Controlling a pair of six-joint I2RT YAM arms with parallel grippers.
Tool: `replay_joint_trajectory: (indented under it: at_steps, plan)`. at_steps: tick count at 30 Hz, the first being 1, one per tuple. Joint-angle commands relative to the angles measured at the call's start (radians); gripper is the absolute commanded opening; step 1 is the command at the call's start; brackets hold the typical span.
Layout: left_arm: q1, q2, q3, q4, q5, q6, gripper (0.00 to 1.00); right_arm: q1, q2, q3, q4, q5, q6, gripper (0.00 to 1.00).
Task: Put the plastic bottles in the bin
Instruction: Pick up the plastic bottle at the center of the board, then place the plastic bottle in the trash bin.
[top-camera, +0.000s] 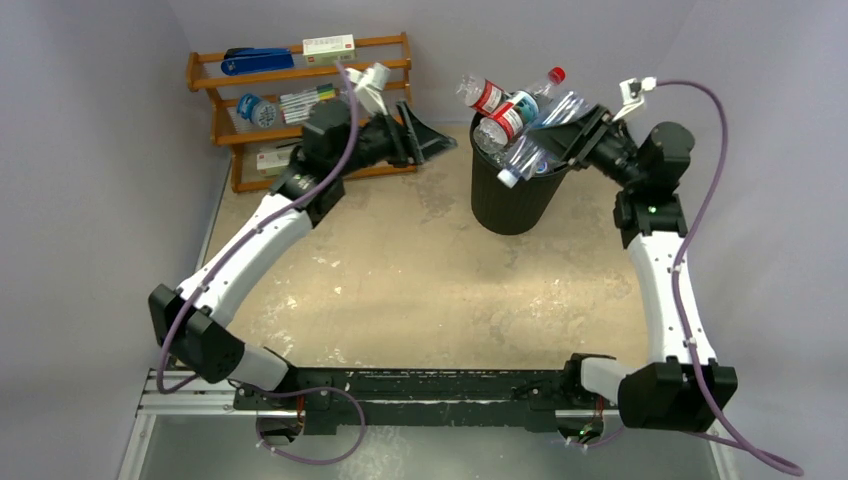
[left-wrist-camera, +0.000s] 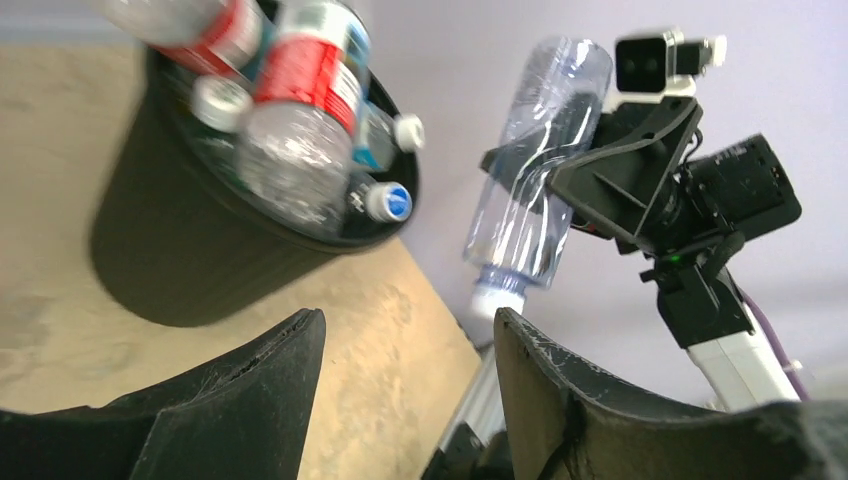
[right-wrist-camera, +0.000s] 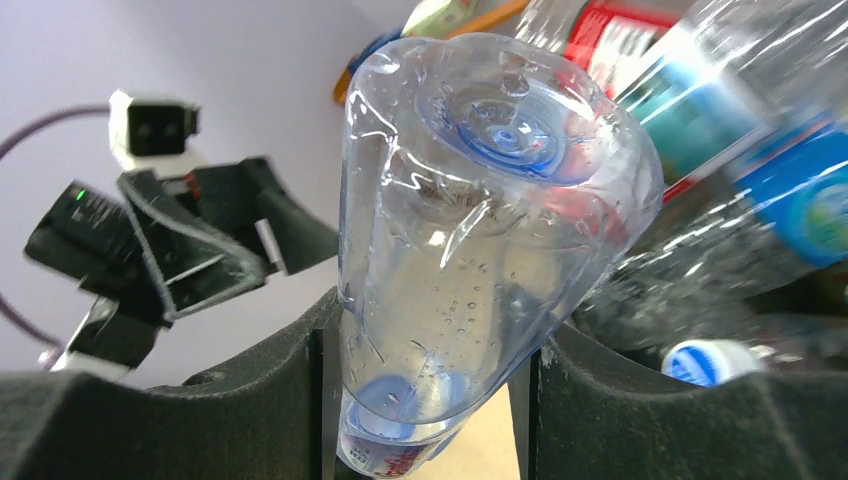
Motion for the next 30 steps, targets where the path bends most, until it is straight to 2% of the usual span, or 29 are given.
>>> replay_joint_trajectory:
  at_steps: [1, 3, 15, 23, 30]
  plan:
    - [0.046, -0.097, -0.003, -0.066, -0.048, 0.071, 0.62, -0.068, 0.065, 0.146, -0.072, 0.034, -0.083, 0.38]
    - [0.048, -0.109, -0.016, -0.073, -0.048, 0.077, 0.62, -0.082, 0.101, 0.178, -0.111, 0.057, -0.105, 0.39]
    - [0.079, -0.154, -0.063, -0.088, -0.044, 0.107, 0.62, -0.093, 0.220, 0.223, -0.105, 0.104, -0.111, 0.45]
    - [0.091, -0.159, -0.072, -0.088, -0.041, 0.109, 0.62, -0.093, 0.250, 0.248, -0.121, 0.138, -0.124, 0.61]
    - [0.095, -0.156, -0.073, -0.081, -0.037, 0.104, 0.62, -0.093, 0.262, 0.245, -0.132, 0.153, -0.137, 0.65]
